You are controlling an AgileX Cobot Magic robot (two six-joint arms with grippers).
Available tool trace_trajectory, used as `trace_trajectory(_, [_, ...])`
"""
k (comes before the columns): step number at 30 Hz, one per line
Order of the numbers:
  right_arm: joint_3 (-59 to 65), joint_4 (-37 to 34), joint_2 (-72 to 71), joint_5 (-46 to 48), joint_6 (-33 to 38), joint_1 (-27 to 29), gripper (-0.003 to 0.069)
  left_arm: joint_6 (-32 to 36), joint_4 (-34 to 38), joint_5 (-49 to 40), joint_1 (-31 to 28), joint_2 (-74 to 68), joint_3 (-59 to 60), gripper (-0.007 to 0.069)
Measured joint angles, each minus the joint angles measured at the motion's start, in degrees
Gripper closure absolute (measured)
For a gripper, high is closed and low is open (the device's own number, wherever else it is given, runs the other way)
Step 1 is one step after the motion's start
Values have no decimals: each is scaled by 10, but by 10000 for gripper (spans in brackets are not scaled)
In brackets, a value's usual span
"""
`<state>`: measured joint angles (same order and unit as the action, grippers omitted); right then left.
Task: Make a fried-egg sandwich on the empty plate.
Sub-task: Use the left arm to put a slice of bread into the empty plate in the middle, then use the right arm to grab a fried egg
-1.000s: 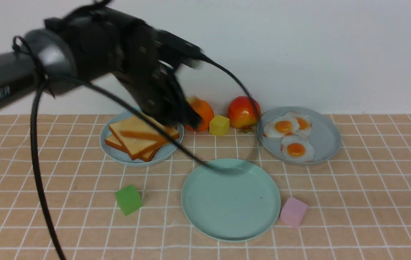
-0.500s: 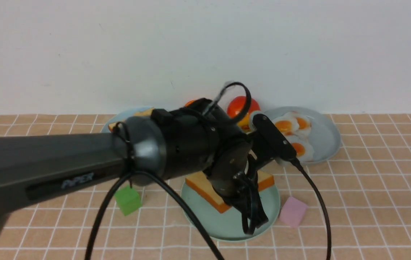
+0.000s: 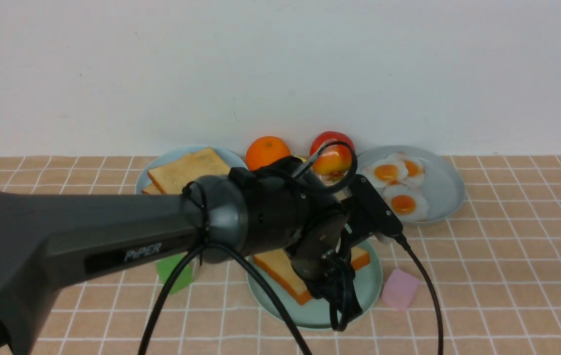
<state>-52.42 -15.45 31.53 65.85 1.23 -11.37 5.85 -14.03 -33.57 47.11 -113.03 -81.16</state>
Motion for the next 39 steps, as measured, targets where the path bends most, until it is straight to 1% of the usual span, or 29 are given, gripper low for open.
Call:
trace_trajectory(2, [0,0,21,-10,-12,0,359,-3,8,0,0,4,0,307])
trace_trajectory(3, [0,0,49,-23,-26,0,319,-10,24,-6,0,14,0,271])
trace_trajectory(5, [0,0,91,-40,-33,0,282,-23,42,-17,0,35,0,237])
trace_trajectory(8, [0,3,166,-91,-25,0,259,-49,69,-42,0,94,0,237])
trace_trajectory(9, [0,3,193,-110,-22,0,259,-64,74,-54,0,120,0,257])
trace_trajectory(11, [-5,3,245,-153,-17,0,260,-91,80,-75,0,172,1,326])
trace_trajectory(13, [-21,2,307,-180,-12,2,270,-121,79,-83,0,236,11,449])
trace_trajectory(16, [-66,-3,399,-190,8,18,285,-159,73,-79,0,326,49,601])
trace_trajectory(17, [-89,-10,439,-192,19,27,290,-171,71,-71,0,375,69,638])
trace_trajectory(20, [-152,-47,536,-200,57,53,297,-189,71,-43,0,466,145,638])
trace_trajectory(21, [-157,-50,542,-200,59,54,297,-191,71,-38,0,487,156,638])
trace_trajectory(25, [-244,-129,660,-204,108,81,298,-228,68,23,0,632,278,638])
trace_trajectory(28, [-305,-173,736,-208,124,88,298,-256,53,79,0,711,350,638])
trace_trajectory(30, [-343,-186,780,-212,127,90,298,-265,38,126,0,745,386,638])
trace_trajectory(32, [-385,-191,827,-215,127,90,298,-269,30,153,0,766,412,638])
trace_trajectory(39, [-510,-194,951,-219,108,90,298,-271,25,181,0,771,429,638])
